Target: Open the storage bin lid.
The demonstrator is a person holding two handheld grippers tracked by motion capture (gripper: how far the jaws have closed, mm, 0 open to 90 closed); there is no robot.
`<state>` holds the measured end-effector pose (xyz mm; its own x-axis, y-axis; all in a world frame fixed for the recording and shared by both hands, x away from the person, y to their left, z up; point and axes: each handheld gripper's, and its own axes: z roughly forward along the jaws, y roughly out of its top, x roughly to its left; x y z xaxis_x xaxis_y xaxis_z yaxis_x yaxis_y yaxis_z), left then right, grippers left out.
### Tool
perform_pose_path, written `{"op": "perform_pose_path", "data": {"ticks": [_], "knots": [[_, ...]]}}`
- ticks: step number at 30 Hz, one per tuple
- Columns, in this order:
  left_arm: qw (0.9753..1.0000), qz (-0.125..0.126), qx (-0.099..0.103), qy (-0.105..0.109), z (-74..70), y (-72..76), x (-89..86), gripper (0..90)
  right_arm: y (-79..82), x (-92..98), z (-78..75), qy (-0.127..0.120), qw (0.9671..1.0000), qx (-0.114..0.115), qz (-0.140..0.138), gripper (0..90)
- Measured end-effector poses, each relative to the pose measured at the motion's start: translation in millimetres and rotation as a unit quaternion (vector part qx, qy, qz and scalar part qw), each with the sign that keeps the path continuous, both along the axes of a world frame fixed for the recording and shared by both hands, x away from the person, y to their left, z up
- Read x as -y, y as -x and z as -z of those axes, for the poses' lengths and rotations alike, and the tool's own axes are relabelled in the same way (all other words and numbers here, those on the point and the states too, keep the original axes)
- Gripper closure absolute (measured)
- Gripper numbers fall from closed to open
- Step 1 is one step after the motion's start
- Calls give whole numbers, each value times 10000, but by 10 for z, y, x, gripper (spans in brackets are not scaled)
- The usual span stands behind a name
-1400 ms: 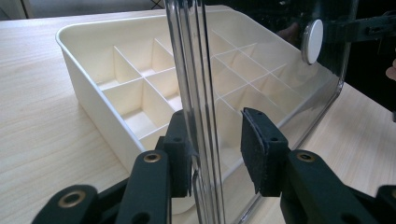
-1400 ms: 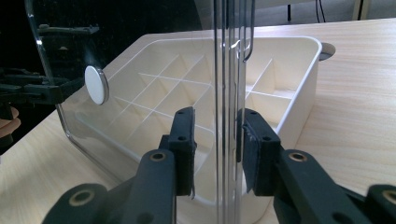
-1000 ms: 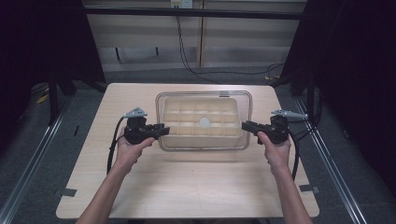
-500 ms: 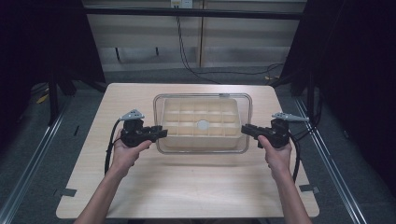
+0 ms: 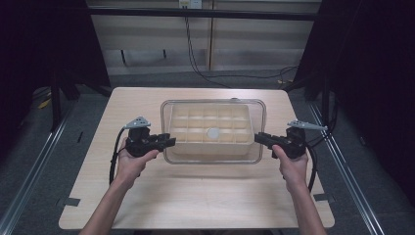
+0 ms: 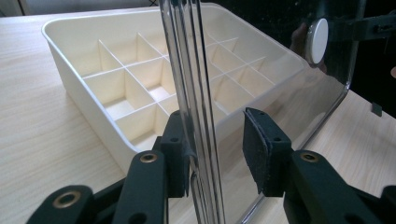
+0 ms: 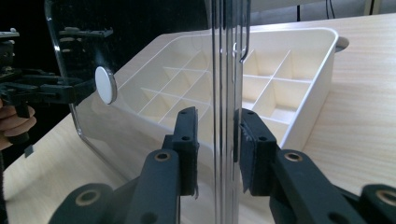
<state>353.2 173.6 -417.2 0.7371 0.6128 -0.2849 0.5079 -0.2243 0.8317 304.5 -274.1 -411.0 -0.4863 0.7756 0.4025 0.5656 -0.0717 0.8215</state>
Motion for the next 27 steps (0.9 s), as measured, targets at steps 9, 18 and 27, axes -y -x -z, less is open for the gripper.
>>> {"op": "perform_pose_path", "data": {"ticks": [9, 18, 27], "knots": [[9998, 60, 7, -206, 67, 89, -15, 620, 98, -45, -1, 212, 9997, 32, -82, 715], [9997, 140, -58, -168, 17, 185, -17, 633, 197, -1, 40, 49, 9999, 12, -115, 720], [9996, 176, -42, -195, 38, 275, -67, 636, 276, -30, 43, 12, 10000, -13, -97, 719]]}}
